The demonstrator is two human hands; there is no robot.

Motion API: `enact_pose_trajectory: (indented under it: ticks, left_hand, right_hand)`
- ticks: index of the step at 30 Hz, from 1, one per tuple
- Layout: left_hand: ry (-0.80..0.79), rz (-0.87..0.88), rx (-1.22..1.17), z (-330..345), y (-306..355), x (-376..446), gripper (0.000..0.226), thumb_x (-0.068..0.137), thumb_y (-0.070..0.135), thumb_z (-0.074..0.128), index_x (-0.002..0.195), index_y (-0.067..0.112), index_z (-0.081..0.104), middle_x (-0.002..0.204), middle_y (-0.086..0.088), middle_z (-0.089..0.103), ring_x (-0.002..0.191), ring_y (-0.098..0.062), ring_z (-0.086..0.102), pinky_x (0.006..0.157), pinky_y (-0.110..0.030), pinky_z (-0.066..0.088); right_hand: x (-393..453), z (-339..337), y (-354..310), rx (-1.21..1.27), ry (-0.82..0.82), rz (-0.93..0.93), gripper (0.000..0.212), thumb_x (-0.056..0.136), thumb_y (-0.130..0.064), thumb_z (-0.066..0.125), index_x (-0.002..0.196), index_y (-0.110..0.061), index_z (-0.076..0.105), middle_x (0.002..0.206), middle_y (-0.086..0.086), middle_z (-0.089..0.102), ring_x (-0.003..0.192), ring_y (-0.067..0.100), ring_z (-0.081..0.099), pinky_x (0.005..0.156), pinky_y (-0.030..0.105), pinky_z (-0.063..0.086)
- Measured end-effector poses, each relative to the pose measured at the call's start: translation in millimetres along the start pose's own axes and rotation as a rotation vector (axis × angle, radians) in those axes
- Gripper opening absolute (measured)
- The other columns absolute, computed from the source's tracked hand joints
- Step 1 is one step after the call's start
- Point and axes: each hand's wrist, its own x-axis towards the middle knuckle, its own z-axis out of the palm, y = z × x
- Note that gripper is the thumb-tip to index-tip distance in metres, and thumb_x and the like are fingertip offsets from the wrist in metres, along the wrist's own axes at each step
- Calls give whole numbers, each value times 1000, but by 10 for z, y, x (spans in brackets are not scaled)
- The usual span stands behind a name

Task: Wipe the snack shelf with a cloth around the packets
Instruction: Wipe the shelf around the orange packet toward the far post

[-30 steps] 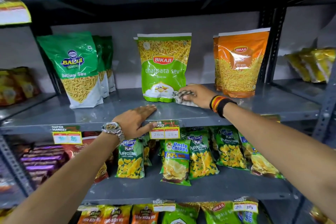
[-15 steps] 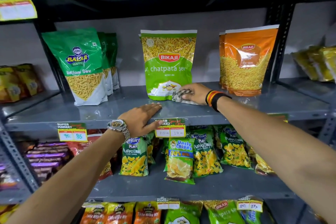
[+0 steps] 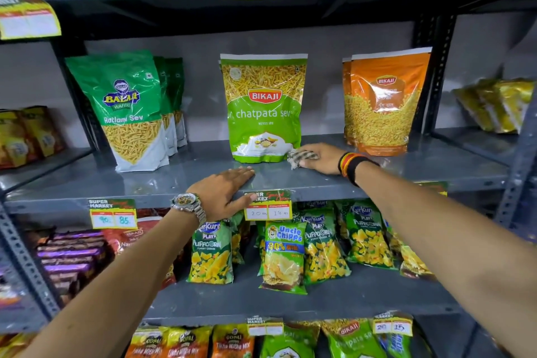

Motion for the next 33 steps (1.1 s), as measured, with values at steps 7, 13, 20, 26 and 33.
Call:
enact_pose_trajectory:
  ticks: [7, 13, 20, 26, 33]
  left_hand:
    - [-2, -8, -1, -41, 48, -16, 88, 91, 75, 17, 159, 20, 27, 163, -4, 34, 148, -21, 35, 118, -38, 31]
    - [-28, -59, -1, -74, 90, -15, 91, 89, 79, 12, 160, 22, 25, 164, -2, 33, 147, -21, 36, 117, -39, 32]
    - [-60, -110, -8, -86, 184, -32, 92, 88, 79, 13, 160, 24, 24, 165, 1, 29, 149, -18, 33, 119, -38, 28]
    - [8, -24, -52, -143, 605, 169, 84, 93, 75, 22, 159, 24, 28, 164, 3, 30, 148, -18, 35, 118, -38, 32]
    - [6, 127, -51, -17, 935, 794, 77, 98, 66, 18, 156, 18, 34, 160, -4, 40, 145, -21, 41, 119, -38, 34]
  right_hand:
    - [-707, 18, -240, 64, -152, -217, 43, 95, -29, 57, 138, -27, 51, 140, -6, 53, 123, 5, 48, 104, 25, 38]
    - [-909, -425, 117, 198, 107, -89, 37, 96, -20, 57, 133, -19, 56, 130, -5, 59, 117, 8, 52, 93, 8, 42]
    - [-1149, -181, 152, 61, 19, -107, 39, 97, -21, 55, 136, -22, 53, 136, -2, 59, 120, 12, 53, 93, 18, 40]
    - [-1291, -741, 369, 257, 173, -79, 39, 96, -22, 57, 135, -22, 55, 131, -4, 58, 115, 11, 51, 102, 31, 38]
    - [-632, -886, 590, 143, 193, -39, 40, 93, -24, 61, 133, -22, 57, 139, 2, 56, 129, 19, 48, 103, 27, 35]
